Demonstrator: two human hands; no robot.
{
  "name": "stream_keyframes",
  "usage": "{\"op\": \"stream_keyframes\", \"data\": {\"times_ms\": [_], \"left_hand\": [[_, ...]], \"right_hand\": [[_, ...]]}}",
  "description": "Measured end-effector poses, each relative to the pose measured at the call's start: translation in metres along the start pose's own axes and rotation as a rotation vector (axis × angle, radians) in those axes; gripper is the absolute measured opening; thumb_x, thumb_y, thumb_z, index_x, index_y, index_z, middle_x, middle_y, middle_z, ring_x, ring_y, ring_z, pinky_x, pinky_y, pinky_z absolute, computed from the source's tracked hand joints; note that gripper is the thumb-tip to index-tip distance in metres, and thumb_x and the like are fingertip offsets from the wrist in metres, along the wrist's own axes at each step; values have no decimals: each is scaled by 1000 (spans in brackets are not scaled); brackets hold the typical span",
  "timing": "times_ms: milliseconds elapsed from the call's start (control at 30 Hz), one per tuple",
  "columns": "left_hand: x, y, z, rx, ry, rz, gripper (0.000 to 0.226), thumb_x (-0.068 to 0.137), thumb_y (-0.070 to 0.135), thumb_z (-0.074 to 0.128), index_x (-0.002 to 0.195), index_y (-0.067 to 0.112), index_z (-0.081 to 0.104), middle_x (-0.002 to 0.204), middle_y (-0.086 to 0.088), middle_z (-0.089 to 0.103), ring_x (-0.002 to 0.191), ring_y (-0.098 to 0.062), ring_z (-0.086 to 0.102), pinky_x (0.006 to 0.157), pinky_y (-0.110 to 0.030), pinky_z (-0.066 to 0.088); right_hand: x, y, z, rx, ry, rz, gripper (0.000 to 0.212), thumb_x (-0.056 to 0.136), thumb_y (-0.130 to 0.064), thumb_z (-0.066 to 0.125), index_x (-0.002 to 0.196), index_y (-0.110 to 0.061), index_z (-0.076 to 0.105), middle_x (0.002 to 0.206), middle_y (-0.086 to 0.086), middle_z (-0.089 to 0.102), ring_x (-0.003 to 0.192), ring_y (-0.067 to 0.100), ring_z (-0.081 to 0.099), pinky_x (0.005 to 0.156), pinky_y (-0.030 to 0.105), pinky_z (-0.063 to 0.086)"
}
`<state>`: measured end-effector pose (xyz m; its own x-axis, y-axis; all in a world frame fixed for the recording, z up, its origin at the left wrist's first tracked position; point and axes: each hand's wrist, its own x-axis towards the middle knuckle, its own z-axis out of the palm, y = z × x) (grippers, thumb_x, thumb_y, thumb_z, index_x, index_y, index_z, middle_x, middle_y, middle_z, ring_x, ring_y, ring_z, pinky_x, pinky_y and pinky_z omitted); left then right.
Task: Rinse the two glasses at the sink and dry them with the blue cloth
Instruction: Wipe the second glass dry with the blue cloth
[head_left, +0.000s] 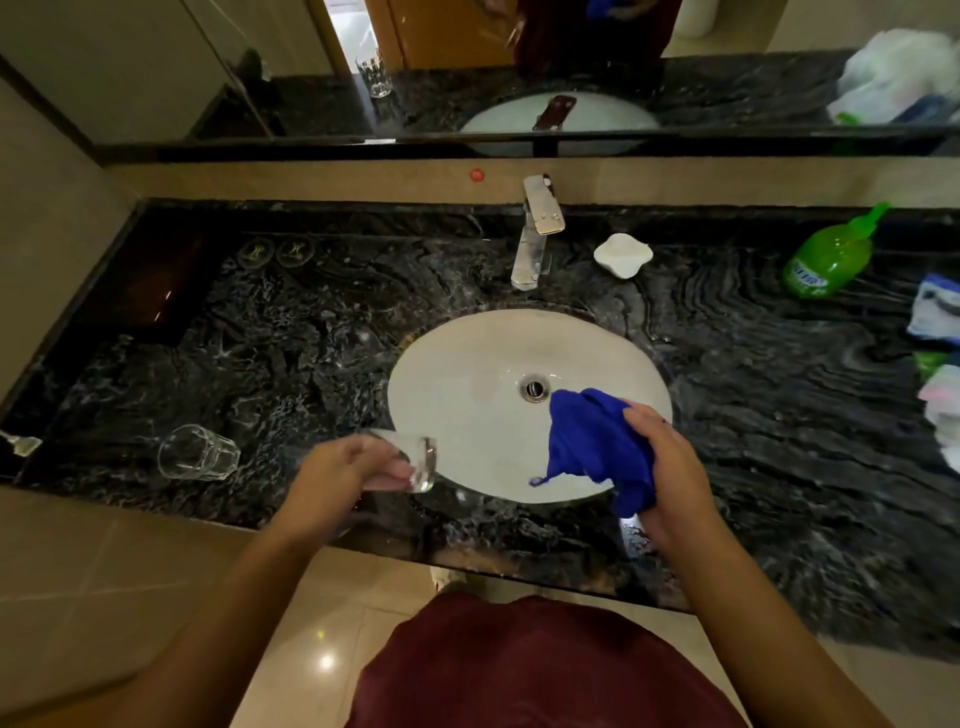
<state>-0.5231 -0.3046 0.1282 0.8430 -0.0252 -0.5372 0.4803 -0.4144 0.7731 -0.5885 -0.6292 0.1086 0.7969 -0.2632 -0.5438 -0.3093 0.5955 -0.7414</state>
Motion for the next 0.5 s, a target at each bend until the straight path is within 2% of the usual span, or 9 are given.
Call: {"op": "stream_keyframes", "data": {"times_ms": [100,233,400,467,500], "left_hand": [[-21,38,31,-236,-77,129,22,102,19,60,102,-1,70,93,-20,79,85,-34,79,86,-39,61],[-41,78,76,-583,-184,244,20,93,19,60,96,1,69,83,-21,77,73,-27,76,82,-37,64],[-54,99,121,-937,-364,134,23,94,20,56,88,9,75,78,-12,76,70,-22,75,73,-30,61],[-55,105,131,-972,-412,94,23,95,22,56,89,10,73,79,-10,75,70,-21,74,75,-31,62],[-55,108,134,-980,-431,82,23,96,22,55,90,10,73,79,-10,76,71,-21,75,76,-32,62]], "right_hand": [[-8,-11,5,194,-48,23,21,86,-35,69,94,-22,84,108,4,80,93,17,78,70,27,62],[-13,-24,12,229,-121,-21,33,89,-41,67,111,-21,82,121,7,77,103,21,76,76,29,62],[-18,-43,27,207,-226,-216,44,94,-37,66,128,-11,70,129,14,72,116,25,70,95,35,59],[-20,-47,31,147,-257,-307,42,95,-33,67,131,-13,65,123,9,74,112,22,71,91,33,59],[-21,-49,33,132,-253,-340,48,91,-36,72,133,-14,63,121,6,75,111,20,71,89,31,59]]}}
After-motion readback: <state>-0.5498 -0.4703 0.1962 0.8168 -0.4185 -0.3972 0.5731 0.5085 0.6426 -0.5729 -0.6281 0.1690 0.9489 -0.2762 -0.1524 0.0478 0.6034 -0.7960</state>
